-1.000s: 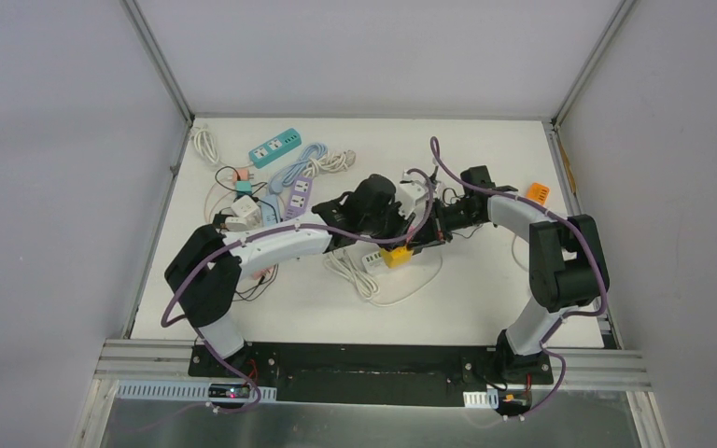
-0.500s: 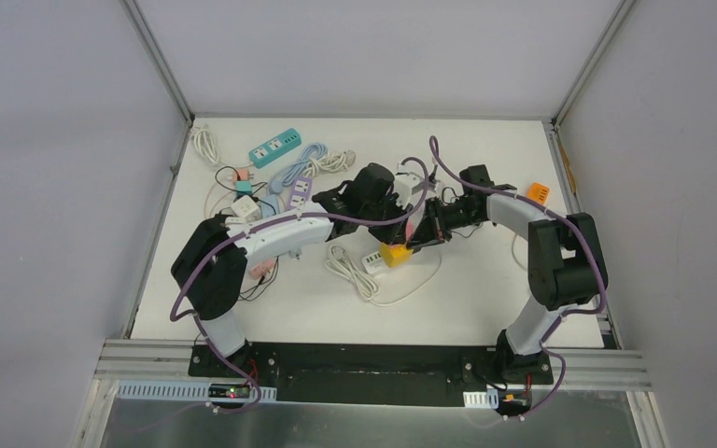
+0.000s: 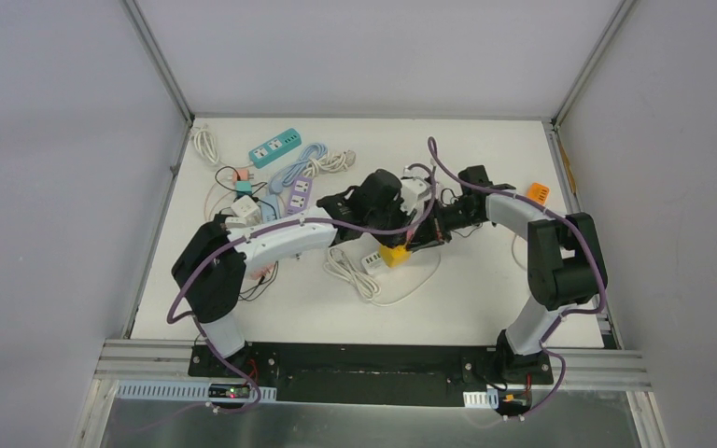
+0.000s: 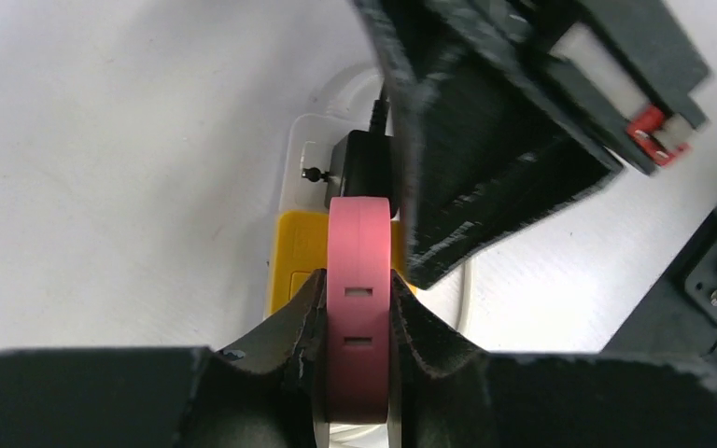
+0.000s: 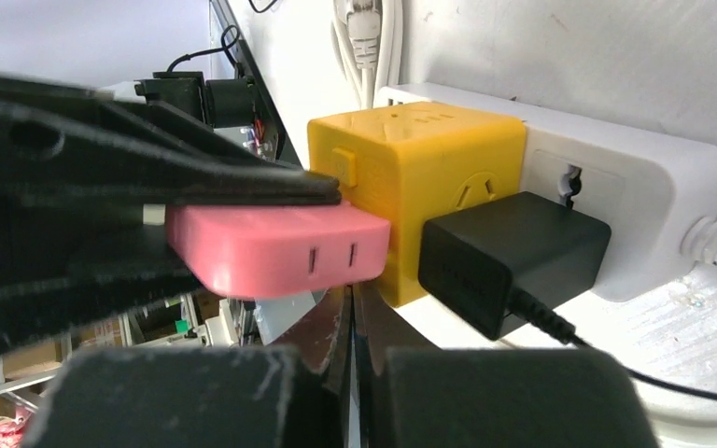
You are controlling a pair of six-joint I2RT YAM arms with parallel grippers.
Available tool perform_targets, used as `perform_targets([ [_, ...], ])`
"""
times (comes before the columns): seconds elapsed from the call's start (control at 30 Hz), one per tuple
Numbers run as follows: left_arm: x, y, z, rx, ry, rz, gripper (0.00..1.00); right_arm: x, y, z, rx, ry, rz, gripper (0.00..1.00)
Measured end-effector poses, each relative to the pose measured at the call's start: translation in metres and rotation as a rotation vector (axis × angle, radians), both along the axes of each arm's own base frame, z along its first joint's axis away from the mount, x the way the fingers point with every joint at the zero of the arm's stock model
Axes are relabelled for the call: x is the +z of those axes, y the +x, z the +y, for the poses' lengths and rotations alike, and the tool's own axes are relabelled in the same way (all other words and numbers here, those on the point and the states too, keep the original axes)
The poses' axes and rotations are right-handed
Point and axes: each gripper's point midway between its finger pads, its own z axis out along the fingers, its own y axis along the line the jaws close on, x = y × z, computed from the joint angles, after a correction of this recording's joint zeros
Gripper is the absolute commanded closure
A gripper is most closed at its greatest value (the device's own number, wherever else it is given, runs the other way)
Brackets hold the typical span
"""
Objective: Pull the plug off the socket
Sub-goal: Remove the plug from the socket.
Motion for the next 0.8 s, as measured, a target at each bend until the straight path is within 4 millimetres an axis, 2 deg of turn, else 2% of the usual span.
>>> perform_targets([
  [0.1, 0.001, 0.007, 0.004, 0.035, -0.075, 0.077, 1.00, 0.000, 0.001, 0.001, 0.005, -0.005, -0.011, 1.00],
  [0.23, 0.008, 0.017, 0.003, 0.067, -0.125, 0.088, 1.00, -0.023, 0.004, -0.004, 0.004, -0.095, -0.035, 1.00],
  [0.4, 0.006, 0.011, -0.003, 0.041, -0.073, 0.001, 1.00, -0.037, 0.005, -0.009, 0.003, -0.151, -0.035, 1.00],
  [0.47, 0.005, 0.008, -0.003, 0.038, -0.057, -0.015, 1.00, -0.038, 0.004, -0.010, 0.011, -0.151, -0.041, 0.94],
  [0.6, 0.002, 0.013, 0.000, 0.069, -0.082, 0.018, 1.00, -0.030, 0.004, -0.011, 0.024, -0.093, -0.058, 0.80],
  [0.8, 0.002, 0.029, 0.014, 0.171, -0.167, 0.085, 1.00, 0.002, 0.010, -0.022, 0.009, 0.022, -0.149, 0.69],
])
